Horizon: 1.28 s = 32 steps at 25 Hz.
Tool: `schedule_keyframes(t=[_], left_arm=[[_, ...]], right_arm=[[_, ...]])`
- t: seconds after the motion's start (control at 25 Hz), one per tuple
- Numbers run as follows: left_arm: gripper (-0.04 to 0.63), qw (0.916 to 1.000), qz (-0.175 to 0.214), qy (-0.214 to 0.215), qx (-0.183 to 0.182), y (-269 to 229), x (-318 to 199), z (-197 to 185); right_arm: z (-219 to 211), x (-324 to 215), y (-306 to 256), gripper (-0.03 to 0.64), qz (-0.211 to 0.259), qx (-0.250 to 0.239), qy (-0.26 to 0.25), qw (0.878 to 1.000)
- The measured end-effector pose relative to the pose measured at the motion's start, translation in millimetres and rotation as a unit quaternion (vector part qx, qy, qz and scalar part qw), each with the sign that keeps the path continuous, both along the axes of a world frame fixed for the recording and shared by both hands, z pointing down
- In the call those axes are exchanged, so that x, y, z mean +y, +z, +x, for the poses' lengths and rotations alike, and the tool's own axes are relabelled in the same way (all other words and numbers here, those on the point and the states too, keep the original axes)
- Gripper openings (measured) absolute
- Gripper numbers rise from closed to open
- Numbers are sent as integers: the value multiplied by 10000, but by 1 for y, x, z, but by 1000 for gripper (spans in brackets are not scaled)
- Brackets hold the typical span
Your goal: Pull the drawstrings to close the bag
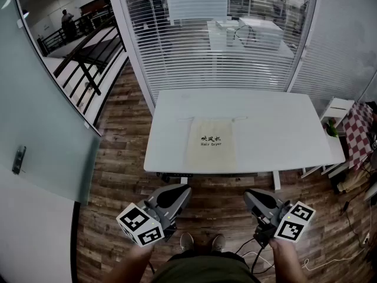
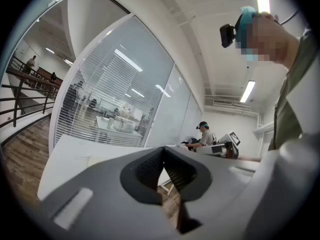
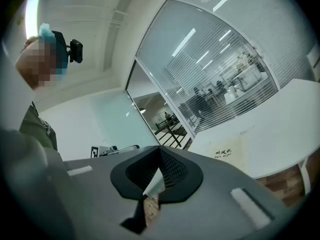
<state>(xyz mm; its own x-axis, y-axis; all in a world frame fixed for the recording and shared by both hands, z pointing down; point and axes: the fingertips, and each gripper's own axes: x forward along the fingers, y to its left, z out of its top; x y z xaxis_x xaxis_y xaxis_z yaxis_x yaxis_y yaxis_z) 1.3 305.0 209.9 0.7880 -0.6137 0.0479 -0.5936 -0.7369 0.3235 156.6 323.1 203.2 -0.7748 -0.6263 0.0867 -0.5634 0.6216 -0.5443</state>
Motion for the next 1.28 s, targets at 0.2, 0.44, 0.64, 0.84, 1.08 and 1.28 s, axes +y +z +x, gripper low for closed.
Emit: schedule_keyframes(t=[0.2,0.44,0.64,0.84,1.08,1.28], left_arm=[[6,10000,-49,-15,-58,5,6,15],[6,9999,-43,-75,-145,9,18,37],[6,9992,118,-147,-347,4,26,54],[6,9988,125,-246,-395,9,34,57],[6,9988,18,-321,-378,21,32,50],[6,9990,-59,-316,-320,33,14,41]], right_arm=[[12,7,4,9,-66,-94,-60,9999],[32,17,10,9,-78,-113,-195,9997],[39,25,6,9,-4,-176,-447,9988],[42,27,9,9,-42,-151,-506,9986],[44,24,18,9,-163,-80,-479,9987],[42,10,27,9,-279,-2,-417,9987]])
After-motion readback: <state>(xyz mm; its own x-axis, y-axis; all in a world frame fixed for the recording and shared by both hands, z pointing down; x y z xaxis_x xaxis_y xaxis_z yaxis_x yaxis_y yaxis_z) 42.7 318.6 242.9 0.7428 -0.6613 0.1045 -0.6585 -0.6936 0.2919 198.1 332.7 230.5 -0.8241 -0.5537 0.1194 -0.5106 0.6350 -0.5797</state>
